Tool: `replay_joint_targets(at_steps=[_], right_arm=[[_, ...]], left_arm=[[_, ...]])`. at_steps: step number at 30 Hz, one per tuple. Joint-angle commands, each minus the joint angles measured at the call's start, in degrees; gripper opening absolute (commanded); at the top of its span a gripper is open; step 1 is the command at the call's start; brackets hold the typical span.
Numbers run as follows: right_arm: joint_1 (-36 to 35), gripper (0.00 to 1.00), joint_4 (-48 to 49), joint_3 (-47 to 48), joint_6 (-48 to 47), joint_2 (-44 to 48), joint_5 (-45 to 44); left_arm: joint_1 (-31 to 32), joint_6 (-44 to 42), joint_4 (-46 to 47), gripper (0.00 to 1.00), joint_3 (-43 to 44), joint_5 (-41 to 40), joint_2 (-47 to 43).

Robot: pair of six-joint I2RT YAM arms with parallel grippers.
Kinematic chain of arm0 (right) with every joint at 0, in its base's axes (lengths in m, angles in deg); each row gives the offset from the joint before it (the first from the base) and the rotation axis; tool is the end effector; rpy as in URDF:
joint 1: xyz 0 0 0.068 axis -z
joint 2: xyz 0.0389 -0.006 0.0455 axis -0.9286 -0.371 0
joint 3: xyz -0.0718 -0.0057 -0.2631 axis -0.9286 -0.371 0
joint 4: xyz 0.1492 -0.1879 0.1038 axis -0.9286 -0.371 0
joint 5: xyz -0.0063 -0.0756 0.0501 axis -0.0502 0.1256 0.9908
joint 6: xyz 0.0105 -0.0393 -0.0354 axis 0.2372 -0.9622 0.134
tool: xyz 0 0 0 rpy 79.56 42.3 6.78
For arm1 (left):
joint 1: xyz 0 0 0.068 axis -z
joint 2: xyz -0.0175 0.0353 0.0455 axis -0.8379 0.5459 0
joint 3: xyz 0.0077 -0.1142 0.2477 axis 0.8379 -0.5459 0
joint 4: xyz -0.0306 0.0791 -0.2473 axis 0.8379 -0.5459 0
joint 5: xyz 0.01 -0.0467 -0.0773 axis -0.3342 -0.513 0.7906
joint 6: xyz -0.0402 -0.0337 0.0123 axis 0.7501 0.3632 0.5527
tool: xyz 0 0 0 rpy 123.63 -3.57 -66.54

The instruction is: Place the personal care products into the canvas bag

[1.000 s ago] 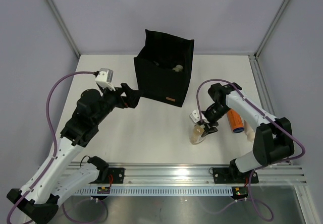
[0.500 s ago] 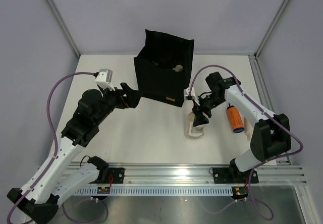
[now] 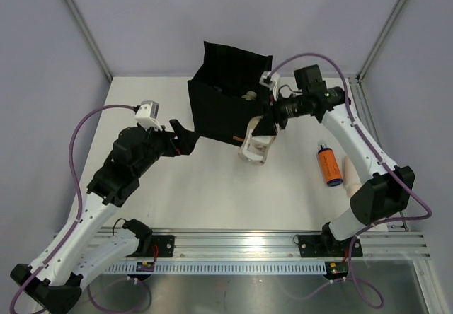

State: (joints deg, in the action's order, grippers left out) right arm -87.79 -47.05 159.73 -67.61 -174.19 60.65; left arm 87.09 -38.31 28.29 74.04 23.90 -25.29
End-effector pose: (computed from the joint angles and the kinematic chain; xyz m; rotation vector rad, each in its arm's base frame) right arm 0.2916 0.1338 0.3435 -1.1439 2.0020 1.1172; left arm 0.1505 -0.0863 0.3598 -0.0004 1.8834 -0.6956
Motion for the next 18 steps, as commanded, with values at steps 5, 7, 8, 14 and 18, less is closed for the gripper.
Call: replay_joint_targets(at_steps=[5, 7, 8, 14, 18], right_arm=[[-0.6, 0.0, 14.9, 28.0, 19.2, -5.7, 4.5], [-0.6, 0.0, 15.6, 37.8, 20.3, -10.5, 2.6], [-0.6, 0.0, 15.7, 41.4, 20.7, -12.2, 1.8], [0.0, 0.0, 20.6, 68.3, 24.3, -27.9, -8.3], [-0.5, 0.0, 24.9, 72.8, 21.9, -32.4, -14.9]], left_arm=[[0.1, 0.7, -1.1, 0.99, 0.9, -3.0, -1.8], [0.1, 0.9, -1.5, 0.99, 0.9, -3.2, -2.1], [0.1, 1.0, -1.6, 0.99, 0.9, -3.4, -2.2], [0.1, 1.7, -3.2, 0.99, 1.1, -4.0, -2.7], [0.1, 2.4, -4.3, 0.99, 0.6, -3.9, -3.3]])
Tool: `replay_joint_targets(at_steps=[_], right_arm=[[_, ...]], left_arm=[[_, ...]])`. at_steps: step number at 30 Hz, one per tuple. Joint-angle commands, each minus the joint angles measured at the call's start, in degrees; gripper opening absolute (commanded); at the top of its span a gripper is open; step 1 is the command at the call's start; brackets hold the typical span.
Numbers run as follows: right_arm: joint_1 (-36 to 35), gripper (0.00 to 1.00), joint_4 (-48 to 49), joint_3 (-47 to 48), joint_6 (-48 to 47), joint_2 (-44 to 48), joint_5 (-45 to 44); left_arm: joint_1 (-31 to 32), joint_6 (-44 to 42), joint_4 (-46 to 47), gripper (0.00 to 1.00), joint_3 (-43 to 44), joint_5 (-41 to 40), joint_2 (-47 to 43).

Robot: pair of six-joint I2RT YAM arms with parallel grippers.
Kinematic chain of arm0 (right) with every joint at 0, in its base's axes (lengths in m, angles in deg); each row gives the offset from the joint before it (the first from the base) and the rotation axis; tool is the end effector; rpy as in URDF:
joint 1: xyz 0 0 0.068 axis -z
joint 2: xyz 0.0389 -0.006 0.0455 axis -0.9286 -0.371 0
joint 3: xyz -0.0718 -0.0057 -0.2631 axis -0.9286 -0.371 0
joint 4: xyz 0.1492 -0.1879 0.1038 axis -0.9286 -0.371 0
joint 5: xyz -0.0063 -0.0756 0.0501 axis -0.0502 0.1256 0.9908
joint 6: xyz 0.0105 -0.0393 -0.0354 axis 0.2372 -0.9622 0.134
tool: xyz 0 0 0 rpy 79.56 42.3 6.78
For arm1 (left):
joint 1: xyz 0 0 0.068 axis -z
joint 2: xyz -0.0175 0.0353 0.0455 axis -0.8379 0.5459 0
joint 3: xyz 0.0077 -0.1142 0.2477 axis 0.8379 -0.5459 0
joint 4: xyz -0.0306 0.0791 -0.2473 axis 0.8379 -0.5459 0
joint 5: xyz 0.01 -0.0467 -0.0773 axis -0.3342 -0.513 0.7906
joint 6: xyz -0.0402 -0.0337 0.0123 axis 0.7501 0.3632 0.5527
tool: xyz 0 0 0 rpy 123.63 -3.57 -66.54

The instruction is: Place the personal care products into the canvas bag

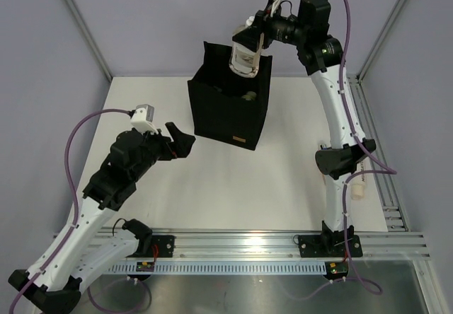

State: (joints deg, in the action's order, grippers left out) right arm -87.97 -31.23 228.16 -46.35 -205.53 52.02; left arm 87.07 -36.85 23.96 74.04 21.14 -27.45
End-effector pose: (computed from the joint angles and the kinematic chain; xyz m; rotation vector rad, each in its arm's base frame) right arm 0.3910 0.1668 0.5244 -0.8690 1.4034 0.8693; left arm 0.1414 -0.0790 0.3574 -0.0586 1.9151 -0.6550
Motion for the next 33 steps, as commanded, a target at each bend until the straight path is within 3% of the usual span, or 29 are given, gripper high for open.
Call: replay_joint_targets(at_steps=[1, 5, 8, 11, 12, 13, 14, 17, 18, 20, 21, 25, 28, 31, 33], right_arm=[[-0.2, 0.0, 9.0, 4.3, -1.5, -2.3, -6.8], [-0.4, 0.0, 7.6, 2.5, -6.8, -5.6, -8.4], [-1.2, 0.0, 4.1, -0.7, -10.5, -5.2, -4.9], [-3.8, 0.01, 1.1, -9.0, -16.6, -1.1, -3.6], [-4.6, 0.05, -0.7, -12.3, -19.3, -0.1, -4.7], [-5.1, 0.11, -1.8, -13.8, -20.5, 1.0, -5.4], [-5.8, 0.3, -2.4, -16.1, -21.1, 1.4, -6.2], [-5.9, 0.52, -4.8, -17.1, -21.4, 1.7, -10.0], [-5.8, 0.69, -6.7, -16.6, -22.0, 1.5, -12.5], [-5.7, 0.81, -8.6, -14.7, -22.6, 1.7, -14.4], [-5.4, 0.98, -9.4, -13.1, -22.2, 2.4, -16.5], [-2.2, 1.0, -12.2, -5.9, -18.0, 3.4, -17.8], [2.4, 0.99, -12.8, -6.5, -14.2, 7.4, -15.3], [7.2, 1.0, -12.8, -15.5, -13.2, 14.0, -15.9], [9.9, 0.99, -12.3, -25.8, -9.8, 18.5, -20.8]], left_arm=[[0.2, 1.4, -0.1, 0.99, 0.3, -1.1, -1.2], [0.2, 2.1, 0.5, 0.99, -1.0, -0.9, -1.9], [0.2, 1.9, 0.6, 0.99, -1.0, -0.5, -1.6], [0.2, 1.6, 1.5, 0.99, -2.0, 0.0, -1.3], [0.2, 1.5, 1.9, 0.99, -2.3, 0.2, -1.2], [0.2, 1.4, 2.1, 0.99, -2.6, 0.3, -1.0], [0.2, 1.3, 2.8, 0.99, -3.2, 0.6, -0.9], [0.2, 1.3, 4.1, 0.99, -4.2, 1.4, -0.4], [0.2, 1.0, 4.3, 0.99, -4.4, 1.6, -0.2], [0.2, 0.7, 4.7, 0.99, -4.9, 2.1, 0.0], [0.2, 0.5, 4.9, 0.99, -5.2, 2.2, 0.2], [0.2, -0.9, 5.3, 0.99, -6.2, 2.8, 0.2], [0.2, -2.0, 5.6, 0.99, -7.0, 2.8, 0.3], [0.2, -3.2, 5.6, 0.99, -7.7, 2.4, 0.1], [0.2, -4.1, 5.1, 0.99, -7.9, 1.9, -0.2]])
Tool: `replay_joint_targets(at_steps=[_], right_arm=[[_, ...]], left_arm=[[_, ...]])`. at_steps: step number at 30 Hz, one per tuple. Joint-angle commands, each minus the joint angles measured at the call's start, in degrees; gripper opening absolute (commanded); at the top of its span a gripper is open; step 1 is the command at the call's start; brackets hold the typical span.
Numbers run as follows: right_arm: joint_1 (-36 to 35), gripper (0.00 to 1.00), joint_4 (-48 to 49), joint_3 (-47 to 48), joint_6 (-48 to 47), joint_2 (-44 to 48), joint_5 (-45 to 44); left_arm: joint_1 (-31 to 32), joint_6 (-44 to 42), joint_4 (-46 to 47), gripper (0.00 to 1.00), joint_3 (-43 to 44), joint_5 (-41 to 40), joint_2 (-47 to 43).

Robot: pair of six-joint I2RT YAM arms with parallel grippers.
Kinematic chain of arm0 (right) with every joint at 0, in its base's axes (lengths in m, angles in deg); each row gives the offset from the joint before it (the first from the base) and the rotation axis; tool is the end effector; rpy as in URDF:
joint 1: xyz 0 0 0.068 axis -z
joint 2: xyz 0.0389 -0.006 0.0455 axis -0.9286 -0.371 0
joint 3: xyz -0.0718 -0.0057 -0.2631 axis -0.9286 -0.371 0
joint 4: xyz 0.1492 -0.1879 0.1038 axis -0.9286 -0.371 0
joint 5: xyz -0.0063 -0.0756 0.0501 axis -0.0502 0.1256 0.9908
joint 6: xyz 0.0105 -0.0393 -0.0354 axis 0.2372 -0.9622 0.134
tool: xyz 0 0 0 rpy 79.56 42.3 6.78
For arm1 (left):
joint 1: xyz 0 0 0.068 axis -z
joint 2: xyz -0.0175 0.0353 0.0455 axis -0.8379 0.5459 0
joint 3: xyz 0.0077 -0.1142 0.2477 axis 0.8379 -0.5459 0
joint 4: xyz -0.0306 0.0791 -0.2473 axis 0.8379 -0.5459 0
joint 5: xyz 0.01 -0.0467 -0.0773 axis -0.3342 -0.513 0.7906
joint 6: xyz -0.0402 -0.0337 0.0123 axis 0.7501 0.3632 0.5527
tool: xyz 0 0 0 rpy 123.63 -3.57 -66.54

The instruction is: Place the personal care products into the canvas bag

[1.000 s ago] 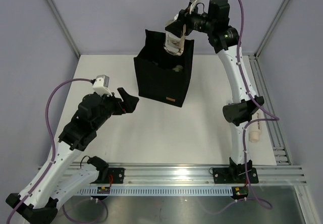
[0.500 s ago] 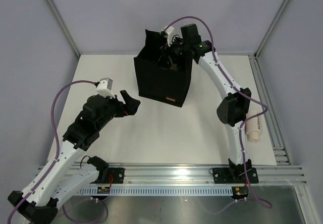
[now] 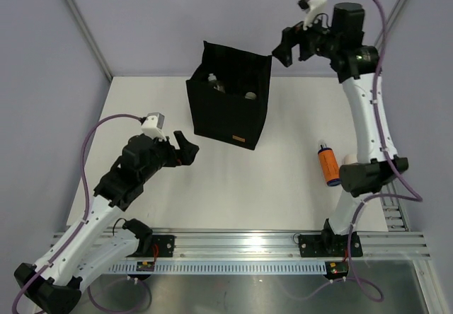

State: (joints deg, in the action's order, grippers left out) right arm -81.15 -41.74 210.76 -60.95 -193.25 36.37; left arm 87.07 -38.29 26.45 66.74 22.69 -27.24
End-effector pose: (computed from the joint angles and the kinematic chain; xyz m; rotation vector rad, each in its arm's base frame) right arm 0.3763 0.1039 0.5030 -0.7683 1.6770 0.4383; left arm 0.1481 -0.0840 0.3178 -0.0128 2.0047 -0.6272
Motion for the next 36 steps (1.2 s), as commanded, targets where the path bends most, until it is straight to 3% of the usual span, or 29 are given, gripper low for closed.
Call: replay_joint_targets(at_steps=[1, 7, 11, 14, 24, 36], right_arm=[[6.8, 1.0, -2.2, -11.7, 5.1, 7.6, -4.2], [19.8, 0.97, -10.3, -34.7, 7.1, 12.1, 1.8], [20.8, 1.0, -16.5, -47.7, -8.3, 13.2, -2.7], [20.8, 1.0, -16.0, -53.2, -12.8, 14.3, -11.6], [20.5, 0.99, -10.8, -60.5, -10.9, 7.9, -27.5], [20.5, 0.99, -5.9, -62.5, -12.4, 1.2, -29.1]], left_arm=[[0.2, -2.8, 2.5, 0.99, -0.8, 0.2, -0.5], [0.2, -4.9, 1.8, 0.99, -1.7, -0.8, -1.3], [0.1, -6.1, 1.7, 0.99, -1.2, -1.0, -0.9], [0.1, -7.1, 1.3, 0.99, -1.1, -0.8, -0.1], [0.1, -8.0, 0.3, 0.99, -1.5, -1.0, -0.4], [0.1, -6.3, -0.4, 0.99, -2.7, -1.3, -1.9]])
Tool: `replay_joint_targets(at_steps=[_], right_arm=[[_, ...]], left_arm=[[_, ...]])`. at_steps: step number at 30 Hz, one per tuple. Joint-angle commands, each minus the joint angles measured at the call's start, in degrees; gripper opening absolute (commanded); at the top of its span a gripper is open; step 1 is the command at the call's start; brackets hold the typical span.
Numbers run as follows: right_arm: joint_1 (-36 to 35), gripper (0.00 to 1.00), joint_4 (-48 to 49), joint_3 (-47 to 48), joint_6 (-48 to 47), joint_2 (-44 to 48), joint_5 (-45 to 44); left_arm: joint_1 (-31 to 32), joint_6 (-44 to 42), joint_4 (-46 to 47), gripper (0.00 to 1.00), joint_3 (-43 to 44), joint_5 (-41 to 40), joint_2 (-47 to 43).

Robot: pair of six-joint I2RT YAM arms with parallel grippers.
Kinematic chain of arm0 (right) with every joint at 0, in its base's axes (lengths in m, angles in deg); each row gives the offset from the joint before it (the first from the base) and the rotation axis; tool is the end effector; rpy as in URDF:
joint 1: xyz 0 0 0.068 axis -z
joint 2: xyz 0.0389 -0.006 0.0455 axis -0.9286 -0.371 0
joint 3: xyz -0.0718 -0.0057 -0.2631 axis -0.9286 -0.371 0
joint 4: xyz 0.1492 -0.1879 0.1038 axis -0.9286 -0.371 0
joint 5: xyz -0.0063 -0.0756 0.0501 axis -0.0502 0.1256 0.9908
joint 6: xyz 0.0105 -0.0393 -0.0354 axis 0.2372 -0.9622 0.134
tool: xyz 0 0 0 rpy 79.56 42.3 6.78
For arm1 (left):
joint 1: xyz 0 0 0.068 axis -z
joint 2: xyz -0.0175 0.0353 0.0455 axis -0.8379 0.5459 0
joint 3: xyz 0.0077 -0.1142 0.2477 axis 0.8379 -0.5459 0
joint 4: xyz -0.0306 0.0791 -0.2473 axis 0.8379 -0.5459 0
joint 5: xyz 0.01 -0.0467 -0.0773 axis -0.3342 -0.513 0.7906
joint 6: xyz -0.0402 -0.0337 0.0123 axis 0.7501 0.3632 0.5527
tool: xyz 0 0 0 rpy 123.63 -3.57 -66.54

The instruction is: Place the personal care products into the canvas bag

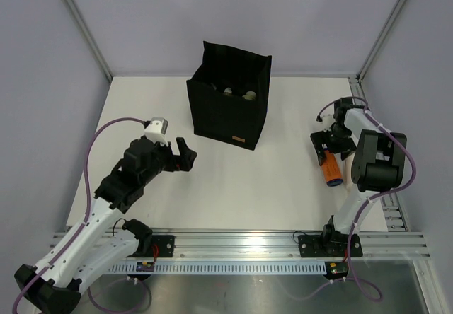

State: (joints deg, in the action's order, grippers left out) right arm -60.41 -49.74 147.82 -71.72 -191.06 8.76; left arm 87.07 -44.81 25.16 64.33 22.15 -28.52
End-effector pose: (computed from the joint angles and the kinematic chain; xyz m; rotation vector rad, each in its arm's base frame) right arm 0.3360 -0.0455 0.1766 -0.4727 3.0201 -0.0136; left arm 0.1444 -0.0814 0.3044 0.0980 2.0305 -0.5296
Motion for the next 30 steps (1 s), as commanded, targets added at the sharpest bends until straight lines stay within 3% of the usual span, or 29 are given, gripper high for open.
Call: replay_joint_targets(at_steps=[1, 5, 9, 12, 13, 17, 20, 24, 30], right_arm=[[-0.3, 1.0, 2.1, 0.4, -1.9, -2.0, -1.4], [-0.3, 0.98, 2.2, 1.5, -2.5, -4.8, -1.4], [-0.3, 0.84, 0.8, 3.1, -2.4, -6.7, -1.2], [-0.3, 0.55, -0.4, 3.8, -2.9, -7.0, 2.1], [-0.3, 0.35, -0.9, 3.9, -3.1, -7.0, 3.0], [0.0, 0.1, -2.8, 4.3, -2.5, -5.4, 9.4], [0.3, 0.0, -5.0, 5.4, -1.1, -2.6, 18.8], [0.3, 0.0, -6.6, 8.5, 1.7, 1.6, 32.6], [0.3, 0.0, -5.0, 17.0, 6.1, 9.6, 43.8]], left_arm=[[0.1, 0.3, 1.0, 0.99, -0.3, -0.7, -0.5], [0.1, 0.4, 1.3, 0.99, -0.1, -0.7, 0.2], [0.1, 0.9, 2.5, 0.99, -0.6, -0.4, 0.8], [0.1, 1.3, 3.5, 0.99, -0.9, -0.2, 1.3], [0.1, 1.3, 3.7, 0.99, -0.7, -0.1, 1.5], [0.1, 1.0, 3.2, 0.99, 0.4, -0.1, 2.7], [0.1, 0.9, 3.1, 0.99, 1.2, -0.2, 3.3], [0.1, 1.0, 3.1, 0.99, 1.8, 0.3, 4.0], [0.1, 0.8, 2.9, 0.99, 3.8, 0.7, 5.4]])
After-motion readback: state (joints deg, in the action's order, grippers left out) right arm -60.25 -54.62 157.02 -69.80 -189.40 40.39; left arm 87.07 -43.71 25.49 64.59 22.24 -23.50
